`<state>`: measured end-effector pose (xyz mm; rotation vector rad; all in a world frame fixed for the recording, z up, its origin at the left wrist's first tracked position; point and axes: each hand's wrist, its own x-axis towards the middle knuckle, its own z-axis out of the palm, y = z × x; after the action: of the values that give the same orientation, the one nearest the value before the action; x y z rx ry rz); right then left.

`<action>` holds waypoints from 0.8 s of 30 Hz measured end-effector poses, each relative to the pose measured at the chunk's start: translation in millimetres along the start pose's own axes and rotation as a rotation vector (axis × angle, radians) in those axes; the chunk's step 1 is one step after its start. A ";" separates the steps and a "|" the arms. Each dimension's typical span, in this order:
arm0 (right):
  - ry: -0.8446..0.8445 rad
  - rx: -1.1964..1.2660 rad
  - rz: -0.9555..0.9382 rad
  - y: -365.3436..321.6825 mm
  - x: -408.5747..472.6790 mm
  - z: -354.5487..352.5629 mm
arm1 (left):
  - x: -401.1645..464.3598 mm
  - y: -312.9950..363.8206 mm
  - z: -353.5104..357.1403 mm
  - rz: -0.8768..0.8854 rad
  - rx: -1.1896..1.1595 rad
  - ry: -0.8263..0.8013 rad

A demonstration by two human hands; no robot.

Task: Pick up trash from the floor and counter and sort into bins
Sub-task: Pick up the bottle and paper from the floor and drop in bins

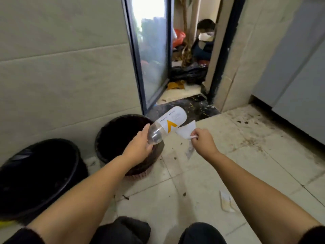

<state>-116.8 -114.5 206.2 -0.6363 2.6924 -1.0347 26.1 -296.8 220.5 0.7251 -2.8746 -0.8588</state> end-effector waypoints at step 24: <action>-0.559 -0.297 -0.249 -146.3 1.1 237.7 | -148.0 -285.6 -77.7 -0.873 0.216 0.051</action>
<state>5.7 -353.0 129.0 -1.1421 2.3101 -0.4040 292.2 -479.0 146.2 2.0536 -2.5670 -0.5313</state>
